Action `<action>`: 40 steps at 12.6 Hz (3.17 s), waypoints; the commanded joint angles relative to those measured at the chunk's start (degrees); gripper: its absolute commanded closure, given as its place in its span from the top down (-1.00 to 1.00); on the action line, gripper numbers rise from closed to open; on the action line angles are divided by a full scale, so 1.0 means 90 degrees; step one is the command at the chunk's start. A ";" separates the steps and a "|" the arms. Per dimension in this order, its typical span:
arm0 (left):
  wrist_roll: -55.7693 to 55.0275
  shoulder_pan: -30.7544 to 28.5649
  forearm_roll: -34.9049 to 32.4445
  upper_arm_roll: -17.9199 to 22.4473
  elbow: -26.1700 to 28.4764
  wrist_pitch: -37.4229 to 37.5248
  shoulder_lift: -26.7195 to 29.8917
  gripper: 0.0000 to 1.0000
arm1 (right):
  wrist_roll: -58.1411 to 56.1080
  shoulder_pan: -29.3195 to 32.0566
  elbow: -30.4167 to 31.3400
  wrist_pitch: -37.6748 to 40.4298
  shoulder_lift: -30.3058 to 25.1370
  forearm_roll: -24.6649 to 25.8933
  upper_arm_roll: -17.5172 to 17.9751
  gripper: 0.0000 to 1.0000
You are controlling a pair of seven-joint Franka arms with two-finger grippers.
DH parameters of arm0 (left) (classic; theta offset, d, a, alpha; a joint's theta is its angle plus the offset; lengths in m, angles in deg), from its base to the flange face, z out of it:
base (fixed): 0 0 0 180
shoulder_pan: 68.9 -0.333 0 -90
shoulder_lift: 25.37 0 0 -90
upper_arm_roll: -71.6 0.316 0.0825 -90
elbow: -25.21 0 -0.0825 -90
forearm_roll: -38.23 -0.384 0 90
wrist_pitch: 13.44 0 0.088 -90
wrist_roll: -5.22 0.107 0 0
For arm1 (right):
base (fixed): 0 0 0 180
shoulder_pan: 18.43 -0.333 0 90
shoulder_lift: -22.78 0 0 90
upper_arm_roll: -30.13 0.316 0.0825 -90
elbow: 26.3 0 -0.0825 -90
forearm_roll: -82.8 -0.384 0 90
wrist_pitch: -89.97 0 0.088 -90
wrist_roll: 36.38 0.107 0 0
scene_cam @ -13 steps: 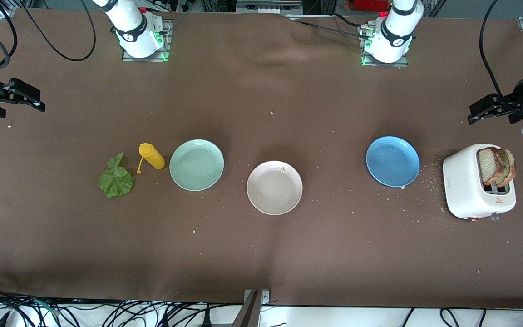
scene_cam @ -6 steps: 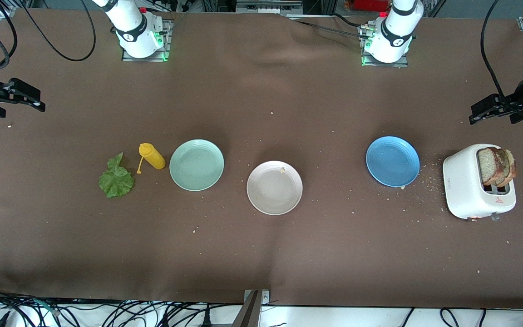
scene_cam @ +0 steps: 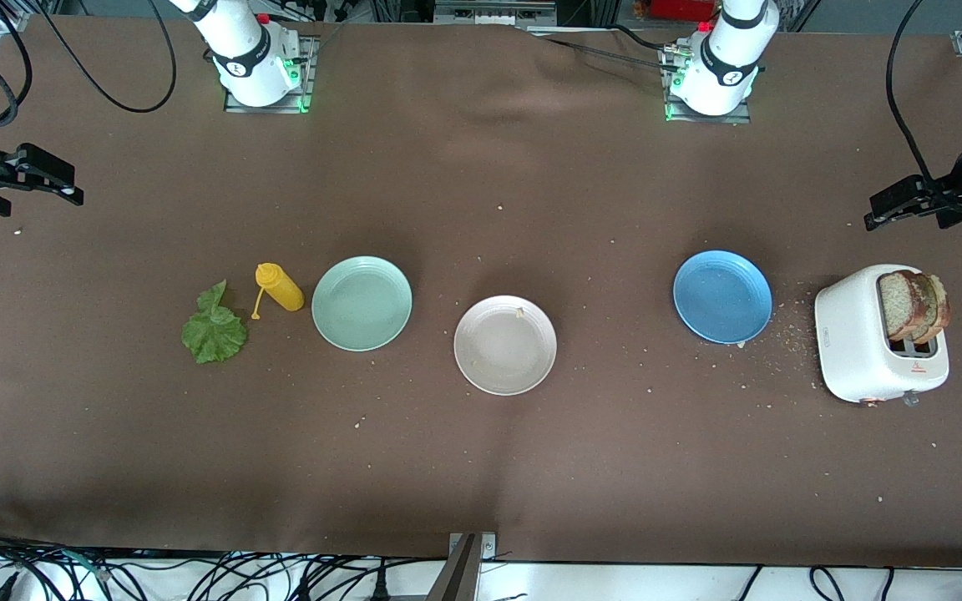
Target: Make sandwich in beige plate with both arms
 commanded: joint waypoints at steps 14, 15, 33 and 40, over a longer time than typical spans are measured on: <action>0.0148 -0.0028 0.0197 0.0009 -0.0206 -0.0067 -0.0168 1.00 | 0.0017 -0.0109 -0.0031 0.0233 0.0076 0.0165 0.0012 1.00; 0.0128 -0.0019 0.0187 0.0009 -0.0206 -0.0067 -0.0168 1.00 | 0.0007 -0.0109 -0.0041 0.0242 0.0105 0.0204 0.0012 1.00; 0.0157 -0.0116 0.0216 -0.0011 -0.0177 -0.0067 -0.0168 1.00 | 0.0017 -0.0109 -0.0051 0.0535 0.0262 0.0517 0.0012 1.00; 0.0157 -0.0107 0.0206 -0.0011 -0.0177 -0.0067 -0.0168 1.00 | 0.0076 -0.0109 -0.0051 0.0535 0.0300 0.0332 0.0012 1.00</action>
